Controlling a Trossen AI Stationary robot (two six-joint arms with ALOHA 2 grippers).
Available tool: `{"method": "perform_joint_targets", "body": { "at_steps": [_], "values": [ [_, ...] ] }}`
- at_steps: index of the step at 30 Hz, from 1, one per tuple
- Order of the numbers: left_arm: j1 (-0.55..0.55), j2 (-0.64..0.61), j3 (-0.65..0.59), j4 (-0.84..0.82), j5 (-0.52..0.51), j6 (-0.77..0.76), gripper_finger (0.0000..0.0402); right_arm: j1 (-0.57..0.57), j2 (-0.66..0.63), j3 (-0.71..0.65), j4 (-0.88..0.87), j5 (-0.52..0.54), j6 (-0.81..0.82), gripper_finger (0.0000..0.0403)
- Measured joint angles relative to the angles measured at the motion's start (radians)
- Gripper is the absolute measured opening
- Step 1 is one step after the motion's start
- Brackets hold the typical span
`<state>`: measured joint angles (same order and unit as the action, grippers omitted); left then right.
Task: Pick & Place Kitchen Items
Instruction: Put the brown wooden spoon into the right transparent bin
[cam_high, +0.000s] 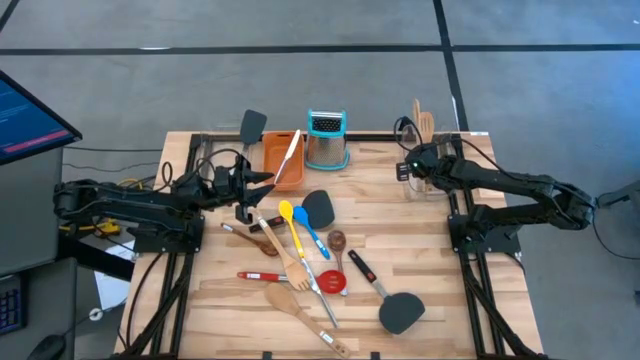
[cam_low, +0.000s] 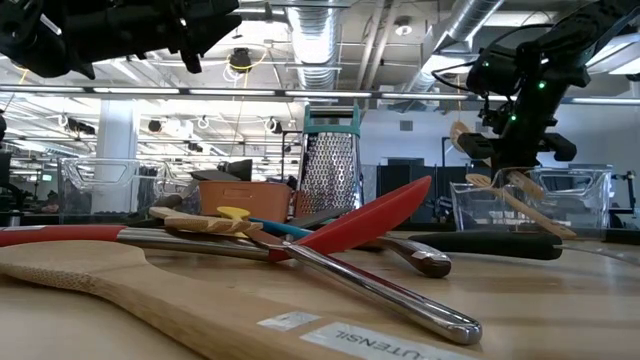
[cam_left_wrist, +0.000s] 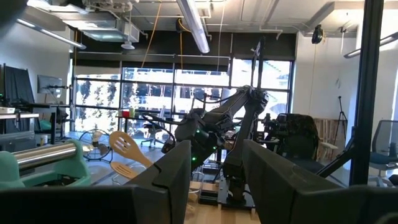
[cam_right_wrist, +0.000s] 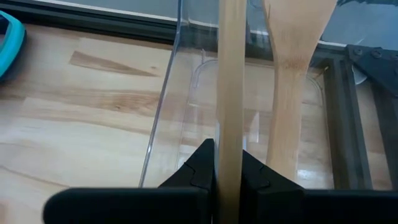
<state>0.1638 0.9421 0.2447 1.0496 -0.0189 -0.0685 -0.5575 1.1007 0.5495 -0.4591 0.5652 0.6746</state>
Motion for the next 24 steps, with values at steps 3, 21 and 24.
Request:
{"method": "perform_joint_targets", "body": {
  "at_steps": [3,21,24],
  "values": [
    [0.000,0.000,0.000,-0.001,0.000,0.000,0.0131,0.000,0.000,0.000,0.000,0.000,0.000,0.0025],
    [0.000,0.000,0.000,-0.003,0.000,0.000,0.0131,-0.001,-0.010,0.000,-0.001,0.042,-0.124,0.0045],
    [0.000,0.000,0.000,-0.003,0.000,0.000,0.0131,0.009,-0.029,0.000,0.026,0.042,-0.174,0.0008]
  ]
}}
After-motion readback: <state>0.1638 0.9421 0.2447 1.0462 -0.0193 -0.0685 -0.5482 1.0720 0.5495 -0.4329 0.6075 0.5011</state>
